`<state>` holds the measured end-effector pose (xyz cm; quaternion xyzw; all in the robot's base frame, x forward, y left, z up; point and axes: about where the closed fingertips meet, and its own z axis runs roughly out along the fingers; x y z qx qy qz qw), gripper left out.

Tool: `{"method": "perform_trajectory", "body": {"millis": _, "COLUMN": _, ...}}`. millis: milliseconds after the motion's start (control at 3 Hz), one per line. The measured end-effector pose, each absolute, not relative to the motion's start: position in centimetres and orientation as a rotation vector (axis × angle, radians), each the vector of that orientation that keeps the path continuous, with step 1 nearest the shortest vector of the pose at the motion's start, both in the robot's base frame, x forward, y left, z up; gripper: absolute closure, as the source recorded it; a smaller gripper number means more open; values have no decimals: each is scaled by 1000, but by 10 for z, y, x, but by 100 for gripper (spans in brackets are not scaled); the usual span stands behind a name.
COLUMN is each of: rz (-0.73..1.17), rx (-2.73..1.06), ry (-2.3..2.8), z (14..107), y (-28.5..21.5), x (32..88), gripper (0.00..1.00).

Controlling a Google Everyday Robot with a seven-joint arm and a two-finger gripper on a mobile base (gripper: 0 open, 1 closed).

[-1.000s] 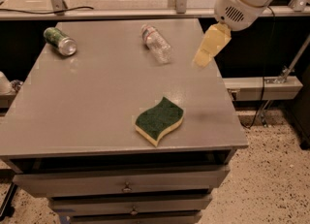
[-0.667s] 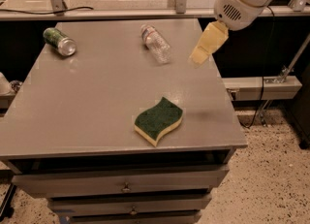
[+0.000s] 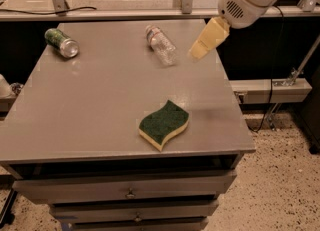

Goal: Place water bottle upright

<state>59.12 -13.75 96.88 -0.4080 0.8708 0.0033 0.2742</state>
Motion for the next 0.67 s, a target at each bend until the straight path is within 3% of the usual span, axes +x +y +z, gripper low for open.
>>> {"method": "perform_trajectory", "body": {"millis": 667, "rz": 181, "rx": -654, "ry": 2261, "z": 991, "y": -103, "x": 668, "gripper": 0}}
